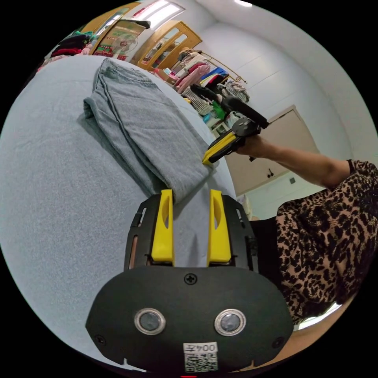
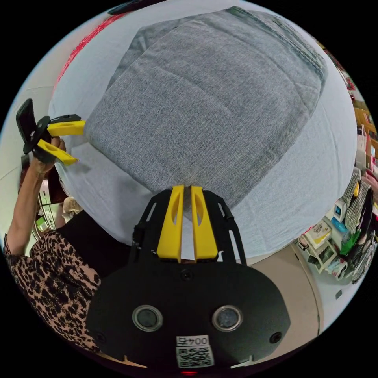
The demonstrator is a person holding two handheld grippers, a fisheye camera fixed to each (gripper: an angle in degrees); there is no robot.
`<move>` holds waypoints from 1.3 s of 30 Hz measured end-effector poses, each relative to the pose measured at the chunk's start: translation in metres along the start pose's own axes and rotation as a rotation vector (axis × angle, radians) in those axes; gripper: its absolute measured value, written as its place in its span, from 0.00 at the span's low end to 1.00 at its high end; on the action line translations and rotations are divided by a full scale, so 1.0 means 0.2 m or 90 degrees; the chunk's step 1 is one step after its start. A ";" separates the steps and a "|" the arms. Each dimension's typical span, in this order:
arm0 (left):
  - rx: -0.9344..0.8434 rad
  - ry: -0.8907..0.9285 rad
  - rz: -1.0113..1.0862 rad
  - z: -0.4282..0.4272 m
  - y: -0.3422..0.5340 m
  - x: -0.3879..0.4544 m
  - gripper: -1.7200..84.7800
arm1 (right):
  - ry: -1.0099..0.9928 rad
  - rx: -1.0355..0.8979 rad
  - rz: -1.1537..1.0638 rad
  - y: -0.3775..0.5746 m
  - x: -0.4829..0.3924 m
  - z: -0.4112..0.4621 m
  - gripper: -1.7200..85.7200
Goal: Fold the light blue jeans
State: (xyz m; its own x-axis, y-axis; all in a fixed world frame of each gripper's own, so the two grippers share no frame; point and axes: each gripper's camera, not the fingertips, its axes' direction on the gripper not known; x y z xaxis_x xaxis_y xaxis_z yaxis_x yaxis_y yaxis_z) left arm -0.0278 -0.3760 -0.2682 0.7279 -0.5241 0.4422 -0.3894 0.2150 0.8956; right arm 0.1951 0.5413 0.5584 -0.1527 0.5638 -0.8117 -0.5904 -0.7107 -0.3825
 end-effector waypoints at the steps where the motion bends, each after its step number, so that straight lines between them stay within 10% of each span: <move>1: -0.001 0.006 0.004 -0.01 0.00 -0.01 0.16 | 0.003 -0.002 -0.004 0.00 0.00 0.01 0.07; 39: -0.017 -0.263 -0.031 -0.14 -0.27 0.11 0.06 | -0.088 -0.059 -0.037 0.00 0.48 0.16 0.06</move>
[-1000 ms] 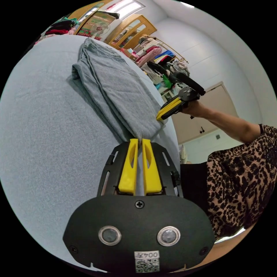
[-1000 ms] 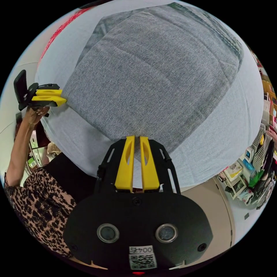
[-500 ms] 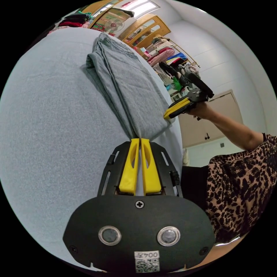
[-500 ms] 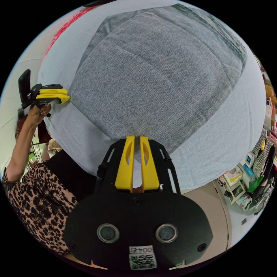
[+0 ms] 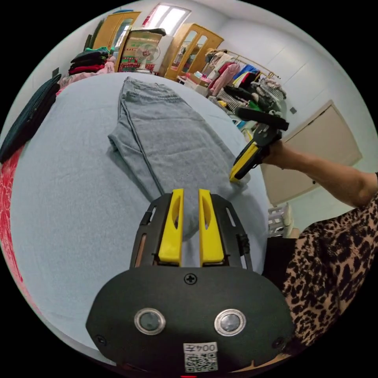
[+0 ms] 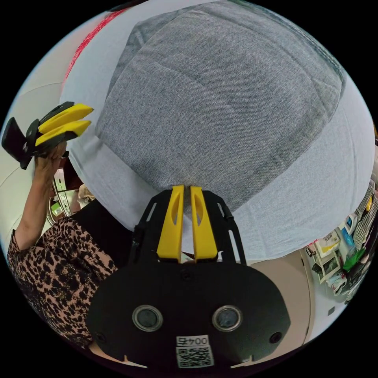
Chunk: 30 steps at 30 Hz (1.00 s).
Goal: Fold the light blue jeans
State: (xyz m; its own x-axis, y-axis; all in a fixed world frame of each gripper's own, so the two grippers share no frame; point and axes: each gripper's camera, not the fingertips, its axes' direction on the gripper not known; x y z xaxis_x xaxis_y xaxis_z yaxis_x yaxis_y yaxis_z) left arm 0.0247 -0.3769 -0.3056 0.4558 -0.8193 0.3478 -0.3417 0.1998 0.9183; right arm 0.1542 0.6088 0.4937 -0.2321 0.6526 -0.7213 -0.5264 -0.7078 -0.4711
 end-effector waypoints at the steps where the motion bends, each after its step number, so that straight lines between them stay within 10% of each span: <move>1: -0.022 -0.029 -0.010 0.04 -0.02 0.00 0.06 | -0.001 0.002 -0.001 0.00 0.00 0.00 0.06; 30: -0.046 -0.144 0.092 0.12 -0.52 -0.53 0.11 | 0.056 0.035 -0.021 0.11 -0.06 -0.02 0.06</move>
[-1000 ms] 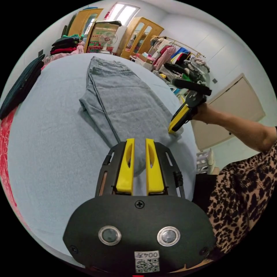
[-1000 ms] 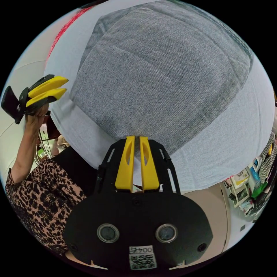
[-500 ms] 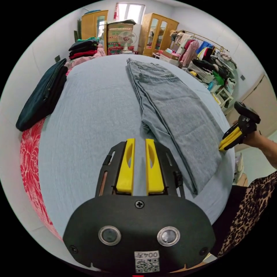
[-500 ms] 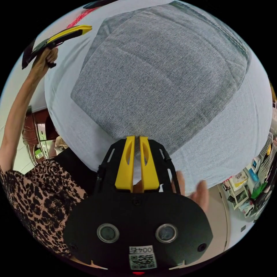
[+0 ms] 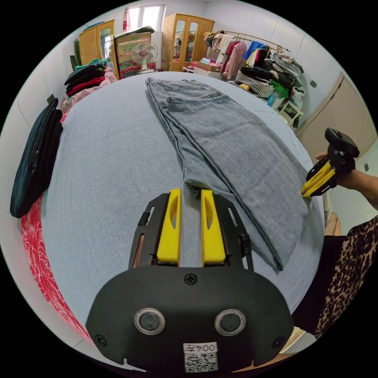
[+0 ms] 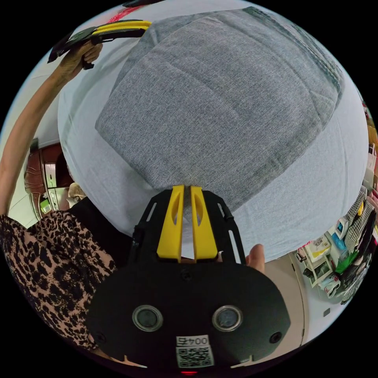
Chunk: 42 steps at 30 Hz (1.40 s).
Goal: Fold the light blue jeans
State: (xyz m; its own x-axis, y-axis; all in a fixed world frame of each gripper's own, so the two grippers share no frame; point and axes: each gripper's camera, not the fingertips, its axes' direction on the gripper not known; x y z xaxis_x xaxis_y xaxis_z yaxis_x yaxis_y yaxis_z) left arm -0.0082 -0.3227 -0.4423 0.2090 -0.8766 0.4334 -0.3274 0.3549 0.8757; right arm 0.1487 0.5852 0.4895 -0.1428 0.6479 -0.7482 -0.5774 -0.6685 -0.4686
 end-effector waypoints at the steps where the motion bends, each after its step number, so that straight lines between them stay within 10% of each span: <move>1: 0.003 0.002 -0.003 0.00 0.00 -0.01 0.11 | 0.000 0.001 0.001 0.00 0.00 0.00 0.06; 29: 0.060 0.017 -0.137 -0.14 0.13 -0.23 0.02 | 0.010 -0.010 0.000 0.11 -0.16 -0.13 0.06; 42: 0.027 0.160 -0.102 0.07 0.20 0.56 0.02 | -0.011 -0.014 -0.009 0.24 -0.21 -0.22 0.06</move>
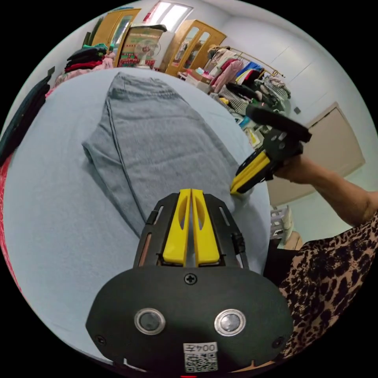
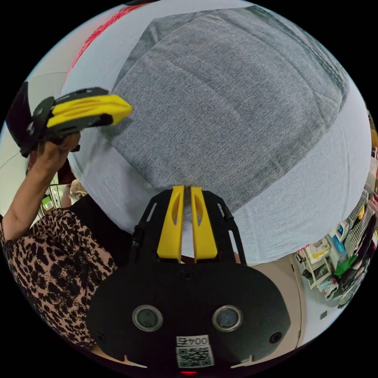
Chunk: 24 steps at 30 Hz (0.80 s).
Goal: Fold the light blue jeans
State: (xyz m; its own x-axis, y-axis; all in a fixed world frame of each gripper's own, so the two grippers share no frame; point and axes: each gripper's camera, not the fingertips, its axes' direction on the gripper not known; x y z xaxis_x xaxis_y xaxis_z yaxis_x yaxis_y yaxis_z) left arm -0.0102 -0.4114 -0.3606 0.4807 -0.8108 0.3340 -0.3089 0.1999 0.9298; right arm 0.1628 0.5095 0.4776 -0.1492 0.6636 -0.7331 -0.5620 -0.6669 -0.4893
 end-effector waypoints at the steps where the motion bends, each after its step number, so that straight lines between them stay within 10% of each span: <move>1: -0.031 -0.009 0.001 0.07 0.01 0.00 0.02 | -0.001 -0.001 0.003 0.01 0.00 0.00 0.06; 19: -0.076 -0.107 0.058 0.26 -0.02 0.15 0.02 | -0.066 0.282 0.167 0.63 -0.07 -0.07 0.06; 24: -0.095 -0.132 0.079 0.30 -0.04 0.21 0.02 | -0.256 0.511 0.147 1.15 0.12 0.00 0.11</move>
State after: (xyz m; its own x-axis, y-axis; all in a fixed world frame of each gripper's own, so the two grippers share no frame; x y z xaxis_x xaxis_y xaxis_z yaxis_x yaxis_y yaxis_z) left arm -0.0362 -0.4790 -0.3643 0.2635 -0.8673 0.4223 -0.2230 0.3712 0.9014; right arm 0.0308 0.3728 0.3466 -0.5137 0.7117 -0.4791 -0.8561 -0.4617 0.2320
